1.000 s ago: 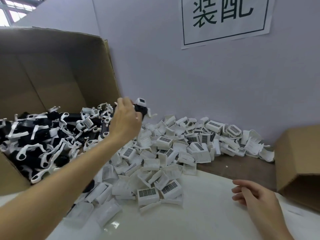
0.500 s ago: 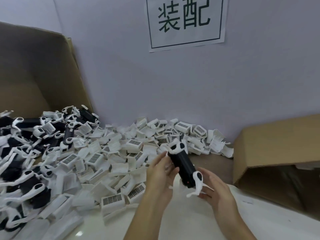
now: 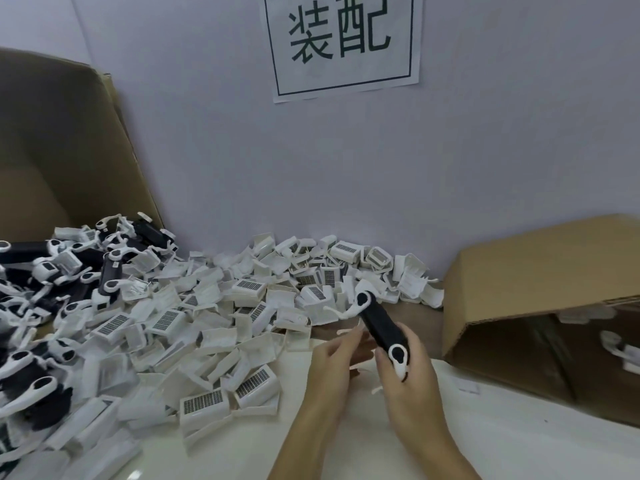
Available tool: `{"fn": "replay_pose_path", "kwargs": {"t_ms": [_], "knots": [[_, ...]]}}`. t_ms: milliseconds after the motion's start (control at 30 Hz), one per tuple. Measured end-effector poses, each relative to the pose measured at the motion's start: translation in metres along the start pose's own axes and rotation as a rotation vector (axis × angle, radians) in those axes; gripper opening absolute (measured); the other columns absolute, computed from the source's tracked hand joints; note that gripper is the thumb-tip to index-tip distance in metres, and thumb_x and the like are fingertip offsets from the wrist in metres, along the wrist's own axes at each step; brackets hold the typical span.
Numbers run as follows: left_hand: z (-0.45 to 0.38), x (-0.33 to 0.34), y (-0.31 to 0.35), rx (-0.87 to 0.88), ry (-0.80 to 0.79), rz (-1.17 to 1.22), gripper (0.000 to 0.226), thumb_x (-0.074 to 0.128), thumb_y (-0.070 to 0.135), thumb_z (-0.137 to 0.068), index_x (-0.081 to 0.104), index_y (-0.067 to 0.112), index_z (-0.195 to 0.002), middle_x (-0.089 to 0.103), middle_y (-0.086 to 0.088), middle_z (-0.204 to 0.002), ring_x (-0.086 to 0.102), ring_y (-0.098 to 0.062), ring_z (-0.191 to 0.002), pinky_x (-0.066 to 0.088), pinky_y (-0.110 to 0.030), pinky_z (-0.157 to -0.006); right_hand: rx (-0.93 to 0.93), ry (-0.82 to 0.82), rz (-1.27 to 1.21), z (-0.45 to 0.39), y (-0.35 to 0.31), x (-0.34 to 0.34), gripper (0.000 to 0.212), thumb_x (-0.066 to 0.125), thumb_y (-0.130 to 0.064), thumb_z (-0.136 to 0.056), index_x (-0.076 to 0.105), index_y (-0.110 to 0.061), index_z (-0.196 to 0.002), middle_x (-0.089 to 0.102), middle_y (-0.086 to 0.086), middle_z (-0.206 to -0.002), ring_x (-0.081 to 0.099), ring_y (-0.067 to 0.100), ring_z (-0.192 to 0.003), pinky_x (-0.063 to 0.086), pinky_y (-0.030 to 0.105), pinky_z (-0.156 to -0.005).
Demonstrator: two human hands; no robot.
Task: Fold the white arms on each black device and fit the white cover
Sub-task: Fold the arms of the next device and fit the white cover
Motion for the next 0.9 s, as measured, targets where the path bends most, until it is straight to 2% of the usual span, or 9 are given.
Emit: {"fn": "replay_pose_path", "kwargs": {"t_ms": [67,133,233,300,433,567,700,800,900], "knots": [[0.001,0.004,0.004,0.023,-0.033,0.012,0.029,0.062,0.049,-0.087,0.081,0.027,-0.09,0.078,-0.004,-0.094,0.074,-0.016,-0.092,0.052,-0.026,-0.077,-0.126,-0.039,0.182,0.003,-0.005,0.003,0.05,0.067,-0.017,-0.092,0.045,-0.041,-0.13,0.048,-0.017,-0.121,0.05,0.002,-0.115,0.042,0.017,-0.093],[-0.002,0.001,0.0,0.013,0.043,0.051,0.032,0.063,0.051,-0.085,0.079,0.024,-0.091,0.078,-0.003,-0.092,0.074,-0.017,-0.092,0.056,-0.028,-0.08,-0.198,-0.132,0.284,0.008,-0.008,0.01,0.058,0.066,-0.033,-0.086,0.041,-0.041,-0.139,0.041,-0.021,-0.125,0.046,-0.001,-0.121,0.04,0.011,-0.093],[-0.006,-0.007,-0.007,-0.053,0.123,0.212,0.031,0.059,0.037,-0.097,0.072,0.012,-0.111,0.076,-0.012,-0.105,0.071,-0.028,-0.104,0.051,-0.047,-0.102,-0.239,-0.18,0.307,0.011,-0.007,0.016,0.066,0.062,-0.045,-0.082,0.031,-0.049,-0.139,0.035,-0.032,-0.128,0.042,-0.007,-0.125,0.036,0.003,-0.093],[-0.008,-0.009,-0.008,-0.074,0.124,0.308,0.034,0.062,0.033,-0.094,0.069,0.007,-0.115,0.073,-0.021,-0.111,0.069,-0.038,-0.107,0.046,-0.055,-0.106,-0.21,-0.138,0.281,0.009,-0.004,0.015,0.073,0.07,-0.041,-0.084,0.029,-0.042,-0.144,0.033,-0.038,-0.127,0.039,-0.012,-0.125,0.033,-0.001,-0.092],[-0.01,-0.004,-0.009,-0.029,0.066,0.334,0.024,0.068,0.038,-0.082,0.079,0.018,-0.092,0.074,-0.019,-0.108,0.07,-0.037,-0.105,0.049,-0.052,-0.103,-0.159,-0.12,0.316,0.006,0.001,0.014,0.08,0.075,-0.037,-0.081,0.034,-0.027,-0.149,0.035,-0.038,-0.125,0.038,-0.019,-0.12,0.03,-0.004,-0.088],[-0.016,-0.001,-0.013,0.0,0.04,0.33,0.03,0.073,0.037,-0.076,0.079,0.014,-0.094,0.074,-0.018,-0.107,0.071,-0.032,-0.103,0.054,-0.044,-0.094,-0.13,-0.108,0.364,0.005,0.002,0.015,0.081,0.072,-0.043,-0.079,0.036,-0.026,-0.149,0.043,-0.026,-0.121,0.043,-0.009,-0.115,0.033,0.001,-0.085],[-0.021,0.0,-0.013,0.028,0.013,0.31,0.029,0.072,0.034,-0.077,0.079,0.011,-0.093,0.075,-0.018,-0.103,0.073,-0.031,-0.098,0.058,-0.039,-0.084,-0.09,-0.054,0.356,0.003,0.001,0.013,0.081,0.071,-0.049,-0.076,0.038,-0.025,-0.147,0.045,-0.027,-0.109,0.043,-0.013,-0.102,0.036,0.001,-0.079],[-0.022,0.001,-0.013,0.041,0.0,0.302,0.025,0.071,0.032,-0.078,0.08,0.013,-0.09,0.075,-0.018,-0.102,0.072,-0.032,-0.098,0.058,-0.04,-0.083,-0.063,-0.035,0.365,0.003,-0.001,0.013,0.078,0.062,-0.062,-0.068,0.045,-0.029,-0.137,0.053,-0.021,-0.108,0.049,-0.001,-0.101,0.039,0.012,-0.078],[-0.021,0.002,-0.013,0.053,-0.002,0.309,0.023,0.07,0.029,-0.079,0.078,0.01,-0.09,0.075,-0.018,-0.098,0.073,-0.031,-0.092,0.059,-0.035,-0.074,-0.038,-0.009,0.358,0.004,0.0,0.012,0.068,0.055,-0.066,-0.064,0.051,-0.033,-0.123,0.06,-0.018,-0.101,0.057,0.007,-0.099,0.049,0.025,-0.08]]}}
Point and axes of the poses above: each hand's wrist, its own z-axis away from the middle knuckle, its own x-axis out of the palm, y = z × x, the point moved 4 cm from there along -z, towards the middle knuckle
